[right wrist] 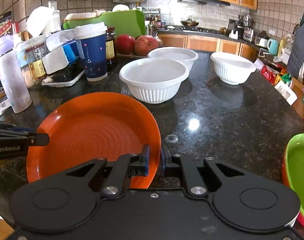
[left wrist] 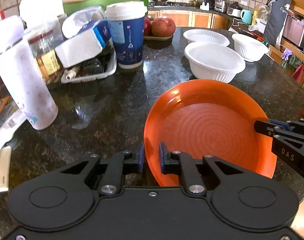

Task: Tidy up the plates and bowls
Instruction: 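Carry the orange plate with the left gripper toward the green plate stack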

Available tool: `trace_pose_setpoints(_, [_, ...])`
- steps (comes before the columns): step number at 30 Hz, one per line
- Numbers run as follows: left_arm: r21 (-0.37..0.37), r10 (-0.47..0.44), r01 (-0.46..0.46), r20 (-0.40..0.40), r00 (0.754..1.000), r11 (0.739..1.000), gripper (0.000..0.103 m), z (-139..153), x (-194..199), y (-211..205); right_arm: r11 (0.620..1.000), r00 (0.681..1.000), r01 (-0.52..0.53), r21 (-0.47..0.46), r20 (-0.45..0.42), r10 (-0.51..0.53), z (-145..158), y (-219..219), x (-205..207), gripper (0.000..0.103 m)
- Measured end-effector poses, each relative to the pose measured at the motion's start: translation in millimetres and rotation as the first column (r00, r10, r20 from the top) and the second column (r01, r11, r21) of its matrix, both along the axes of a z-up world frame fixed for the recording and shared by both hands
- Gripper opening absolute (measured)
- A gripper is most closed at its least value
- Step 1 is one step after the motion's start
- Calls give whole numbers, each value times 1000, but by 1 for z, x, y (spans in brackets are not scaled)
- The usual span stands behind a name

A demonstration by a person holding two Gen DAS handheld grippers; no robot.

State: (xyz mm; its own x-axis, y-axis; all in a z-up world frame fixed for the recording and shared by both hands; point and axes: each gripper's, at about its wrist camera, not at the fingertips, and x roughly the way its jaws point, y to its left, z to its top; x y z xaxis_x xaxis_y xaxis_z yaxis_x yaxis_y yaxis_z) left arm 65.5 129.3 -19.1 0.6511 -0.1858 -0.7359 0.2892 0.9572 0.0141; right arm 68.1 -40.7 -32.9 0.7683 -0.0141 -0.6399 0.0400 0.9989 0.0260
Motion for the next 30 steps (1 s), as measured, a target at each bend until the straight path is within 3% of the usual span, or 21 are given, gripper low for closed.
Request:
trace_pose_setpoints(14, [-2,-74,74,29,997,997,20,15,-8,-44,996,995,89,1,48,-88,15,-36,-27,13])
trace_pose_setpoints(30, [-22,-140,142,73,987,990,20,35,-39,-164,983,978,181,13,103,-181,36,-166,-91,13])
